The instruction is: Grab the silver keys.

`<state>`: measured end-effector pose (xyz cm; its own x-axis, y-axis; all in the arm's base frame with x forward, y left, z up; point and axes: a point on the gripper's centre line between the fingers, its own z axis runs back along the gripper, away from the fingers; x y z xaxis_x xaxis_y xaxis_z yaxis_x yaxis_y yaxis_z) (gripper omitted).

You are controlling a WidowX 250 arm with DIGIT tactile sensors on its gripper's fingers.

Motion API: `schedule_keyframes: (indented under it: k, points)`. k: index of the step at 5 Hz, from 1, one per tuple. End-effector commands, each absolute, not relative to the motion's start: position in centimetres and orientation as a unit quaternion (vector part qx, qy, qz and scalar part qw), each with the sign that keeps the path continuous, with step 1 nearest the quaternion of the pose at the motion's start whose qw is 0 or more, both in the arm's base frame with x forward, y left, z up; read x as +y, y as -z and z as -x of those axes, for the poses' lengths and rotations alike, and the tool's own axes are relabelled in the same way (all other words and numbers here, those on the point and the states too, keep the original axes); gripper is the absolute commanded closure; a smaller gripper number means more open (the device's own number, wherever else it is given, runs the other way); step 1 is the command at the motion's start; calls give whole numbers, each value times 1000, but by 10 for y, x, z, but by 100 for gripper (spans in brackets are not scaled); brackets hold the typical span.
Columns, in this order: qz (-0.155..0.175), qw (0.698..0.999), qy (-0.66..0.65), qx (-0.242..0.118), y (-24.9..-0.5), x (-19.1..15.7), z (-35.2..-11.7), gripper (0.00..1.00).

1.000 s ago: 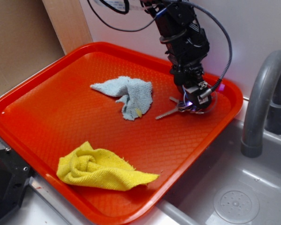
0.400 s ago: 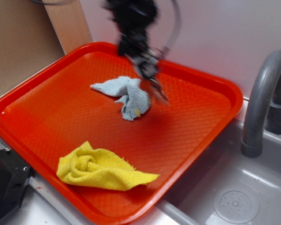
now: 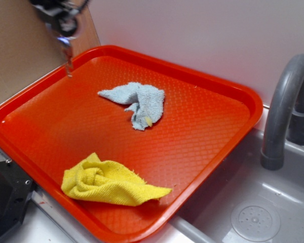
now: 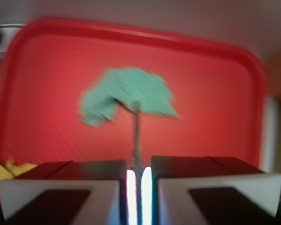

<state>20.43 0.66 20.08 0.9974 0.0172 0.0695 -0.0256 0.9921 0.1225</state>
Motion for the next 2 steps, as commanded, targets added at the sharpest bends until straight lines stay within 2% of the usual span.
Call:
schedule_keyframes:
  k: [1, 2]
  points:
    - [-53, 992, -95, -62, -228, 59, -184, 100]
    - [-57, 988, -127, -60, -230, 64, -179, 100]
